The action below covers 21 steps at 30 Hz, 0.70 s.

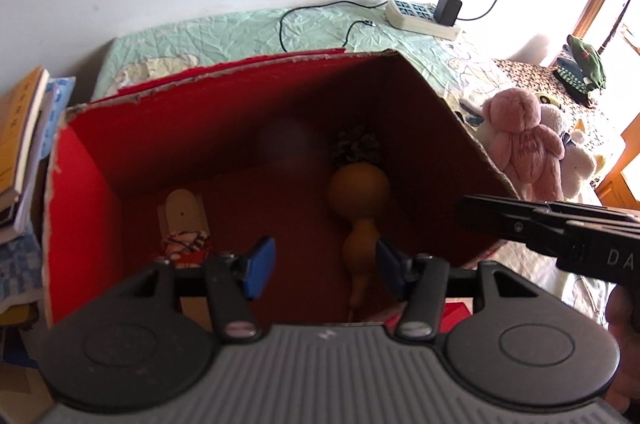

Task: Organize objects
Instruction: 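Withdraw the open right gripper up out of the red box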

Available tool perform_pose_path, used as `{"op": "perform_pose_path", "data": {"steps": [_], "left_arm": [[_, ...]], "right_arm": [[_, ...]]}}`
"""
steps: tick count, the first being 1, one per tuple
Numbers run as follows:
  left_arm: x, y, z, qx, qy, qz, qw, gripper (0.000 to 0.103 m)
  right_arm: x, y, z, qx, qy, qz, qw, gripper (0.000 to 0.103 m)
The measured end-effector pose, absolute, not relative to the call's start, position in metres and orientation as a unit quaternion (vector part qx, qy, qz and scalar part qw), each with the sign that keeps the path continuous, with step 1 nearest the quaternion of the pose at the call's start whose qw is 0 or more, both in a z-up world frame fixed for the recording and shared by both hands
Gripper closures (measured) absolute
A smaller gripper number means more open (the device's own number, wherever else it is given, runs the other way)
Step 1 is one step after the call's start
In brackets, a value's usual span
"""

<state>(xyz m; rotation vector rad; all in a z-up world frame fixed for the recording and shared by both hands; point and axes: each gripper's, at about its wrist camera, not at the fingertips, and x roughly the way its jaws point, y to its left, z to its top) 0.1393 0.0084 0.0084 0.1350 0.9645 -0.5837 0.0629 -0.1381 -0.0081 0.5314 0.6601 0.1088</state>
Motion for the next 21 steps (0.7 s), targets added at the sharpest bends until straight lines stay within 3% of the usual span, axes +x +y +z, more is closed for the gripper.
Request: {"op": "perform_pose_path", "data": {"steps": [8, 18, 21], "left_arm": [[0.111, 0.009, 0.02, 0.086, 0.425, -0.213, 0.876, 0.03], [0.092, 0.009, 0.029, 0.076, 0.414, -0.155, 0.894, 0.024], [0.082, 0.005, 0.03, 0.081, 0.41, -0.14, 0.898, 0.016]], "right_arm": [[0.047, -0.132, -0.006, 0.23, 0.308, 0.067, 0.92, 0.078], [0.029, -0.139, -0.001, 0.224, 0.312, 0.064, 0.921, 0.074], [0.022, -0.141, 0.0, 0.22, 0.315, 0.068, 0.921, 0.074]]}}
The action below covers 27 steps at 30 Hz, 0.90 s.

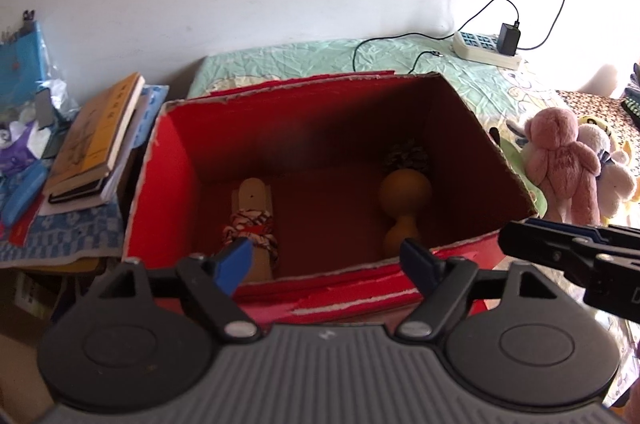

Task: Organize objects
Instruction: 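Withdraw the open right gripper up out of the red box, then move the right gripper to the red gold-printed gift box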

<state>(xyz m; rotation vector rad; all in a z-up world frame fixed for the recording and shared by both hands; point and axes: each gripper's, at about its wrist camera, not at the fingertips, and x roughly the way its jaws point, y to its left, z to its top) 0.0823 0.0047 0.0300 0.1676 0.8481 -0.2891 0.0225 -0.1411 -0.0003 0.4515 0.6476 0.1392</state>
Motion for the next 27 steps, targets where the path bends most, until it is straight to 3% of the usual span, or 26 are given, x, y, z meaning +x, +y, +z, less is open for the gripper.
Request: {"op": "perform_pose_path", "data": {"steps": [16, 20, 27], "left_arm": [[0.045, -0.017, 0.025, 0.089, 0.424, -0.094, 0.896, 0.013], [0.035, -0.023, 0.017, 0.094, 0.435, -0.083, 0.891, 0.013], [0.018, -0.031, 0.001, 0.089, 0.453, -0.07, 0.884, 0.013]], "right_arm": [[0.0, -0.146, -0.007, 0.186, 0.35, 0.077, 0.915, 0.073], [-0.006, -0.148, -0.014, 0.192, 0.365, 0.079, 0.907, 0.065], [-0.024, -0.149, -0.025, 0.186, 0.382, 0.089, 0.901, 0.065]]}}
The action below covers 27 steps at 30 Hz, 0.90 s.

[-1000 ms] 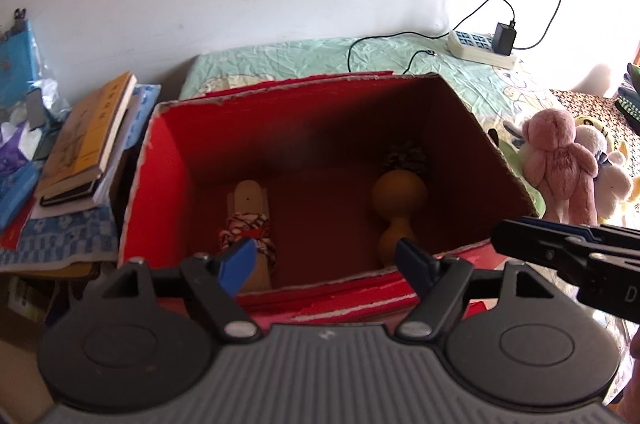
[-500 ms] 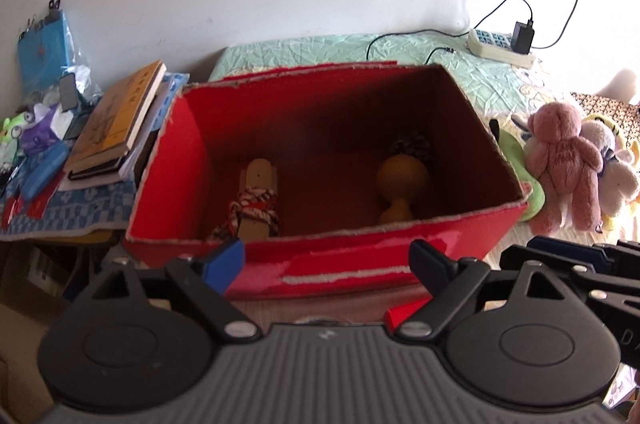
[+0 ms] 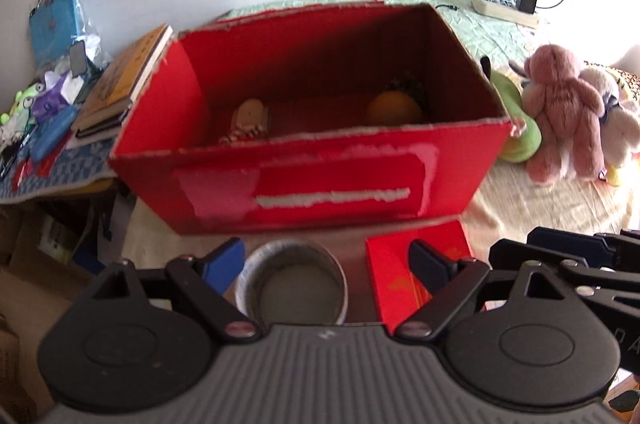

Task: Organize objects
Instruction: 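Move the right gripper to the red gold-printed gift box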

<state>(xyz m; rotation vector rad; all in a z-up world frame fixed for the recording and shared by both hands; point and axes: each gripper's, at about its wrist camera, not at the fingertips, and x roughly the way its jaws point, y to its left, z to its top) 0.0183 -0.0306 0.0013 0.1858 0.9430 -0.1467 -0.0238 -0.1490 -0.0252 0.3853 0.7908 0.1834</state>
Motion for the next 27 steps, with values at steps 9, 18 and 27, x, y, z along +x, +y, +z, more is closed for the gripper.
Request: {"op": "perform_pose_path", "data": {"steps": [9, 18, 27], "left_arm": [[0.005, -0.048, -0.014, 0.098, 0.486, -0.073, 0.865, 0.013], [0.0, -0.052, -0.027, 0.094, 0.516, -0.071, 0.848, 0.013], [-0.005, -0.049, -0.035, 0.096, 0.53, -0.069, 0.84, 0.013]], "right_arm": [[-0.039, -0.156, -0.029, 0.182, 0.398, 0.07, 0.896, 0.065], [-0.044, -0.164, -0.04, 0.205, 0.413, 0.059, 0.885, 0.064], [-0.043, -0.162, -0.046, 0.216, 0.425, 0.058, 0.877, 0.064]]}}
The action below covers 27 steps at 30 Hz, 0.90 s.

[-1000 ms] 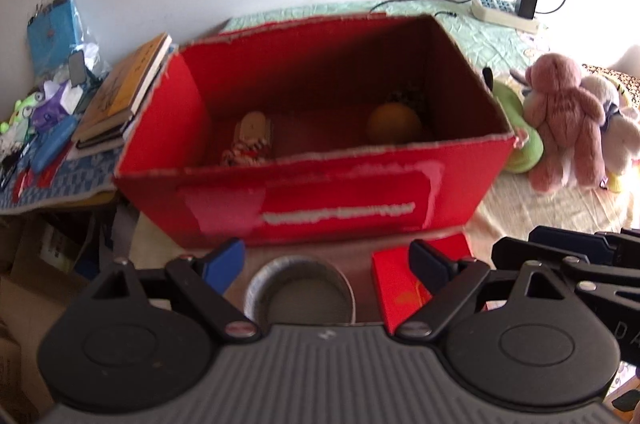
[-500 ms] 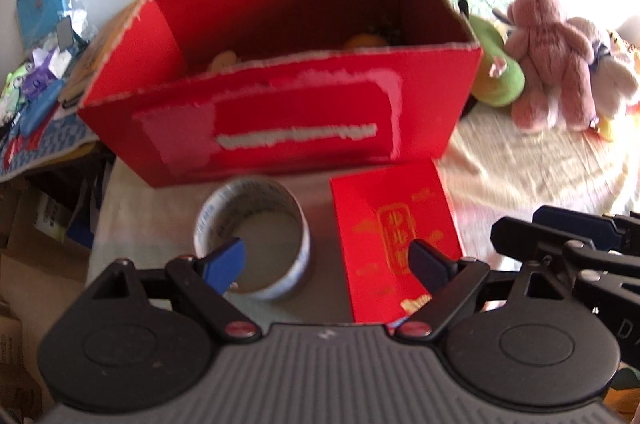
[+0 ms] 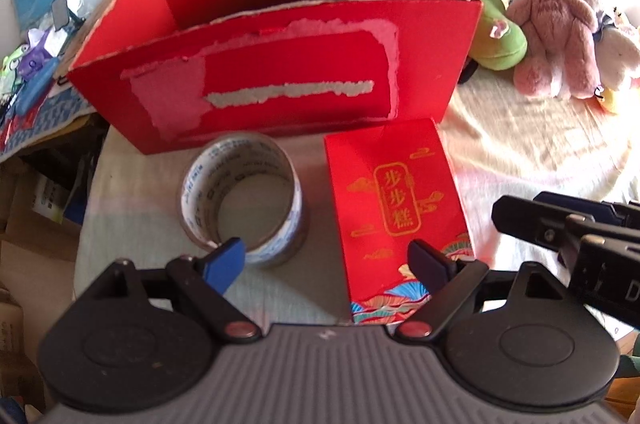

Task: Organize objects
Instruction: 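Move the right gripper to the red gold-printed gift box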

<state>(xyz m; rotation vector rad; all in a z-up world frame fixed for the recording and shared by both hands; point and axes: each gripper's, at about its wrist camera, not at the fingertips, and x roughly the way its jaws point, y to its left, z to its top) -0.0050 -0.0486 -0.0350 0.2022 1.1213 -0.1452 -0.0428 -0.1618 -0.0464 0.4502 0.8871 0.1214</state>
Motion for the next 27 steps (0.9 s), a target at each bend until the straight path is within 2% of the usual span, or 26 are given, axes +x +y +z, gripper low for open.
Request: {"op": "perform_pose_path", "data": {"steps": [27], "left_arm": [[-0.004, -0.046, -0.05, 0.093, 0.544, -0.07, 0.831, 0.007]], "right_arm": [[-0.042, -0.163, -0.058, 0.227, 0.435, 0.057, 0.869, 0.064]]}}
